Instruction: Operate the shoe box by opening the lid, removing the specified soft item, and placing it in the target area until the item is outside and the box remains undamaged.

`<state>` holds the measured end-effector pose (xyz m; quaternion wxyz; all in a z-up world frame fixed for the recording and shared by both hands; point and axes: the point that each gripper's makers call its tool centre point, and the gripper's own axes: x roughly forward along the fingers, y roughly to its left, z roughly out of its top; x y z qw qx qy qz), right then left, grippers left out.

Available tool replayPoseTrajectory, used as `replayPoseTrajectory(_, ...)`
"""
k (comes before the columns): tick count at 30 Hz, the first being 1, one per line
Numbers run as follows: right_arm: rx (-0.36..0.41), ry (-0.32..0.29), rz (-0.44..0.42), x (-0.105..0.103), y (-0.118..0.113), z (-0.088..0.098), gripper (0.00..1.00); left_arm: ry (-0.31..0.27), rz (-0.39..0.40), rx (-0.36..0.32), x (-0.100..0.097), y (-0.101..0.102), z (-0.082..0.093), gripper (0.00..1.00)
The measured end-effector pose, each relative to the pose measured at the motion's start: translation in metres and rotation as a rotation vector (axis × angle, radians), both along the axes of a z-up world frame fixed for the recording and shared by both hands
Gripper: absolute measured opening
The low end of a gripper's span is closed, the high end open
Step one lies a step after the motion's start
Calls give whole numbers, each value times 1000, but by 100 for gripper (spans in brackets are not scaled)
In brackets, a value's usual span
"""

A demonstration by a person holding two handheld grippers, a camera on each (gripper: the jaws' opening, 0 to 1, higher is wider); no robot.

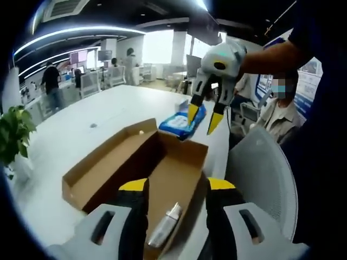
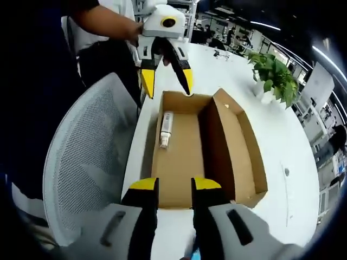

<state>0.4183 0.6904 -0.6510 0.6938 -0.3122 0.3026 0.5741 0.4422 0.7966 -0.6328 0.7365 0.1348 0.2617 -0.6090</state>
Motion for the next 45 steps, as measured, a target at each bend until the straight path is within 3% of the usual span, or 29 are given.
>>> replayPoseTrajectory(13,59,34,24,7,50,-12,21,22,-75,102,6,21,-22,37)
replayPoseTrajectory(23,78,89,35,24,79,-30,21,40,-146,160,9,23,-36,35)
replayPoseTrajectory(33,73,146,40,27,93,-49,21,66,-209,200,13,24,-51,35)
replayPoseTrajectory(45,12,237,74,26,99,-79,21,85,-297,263,13,27,-66,34)
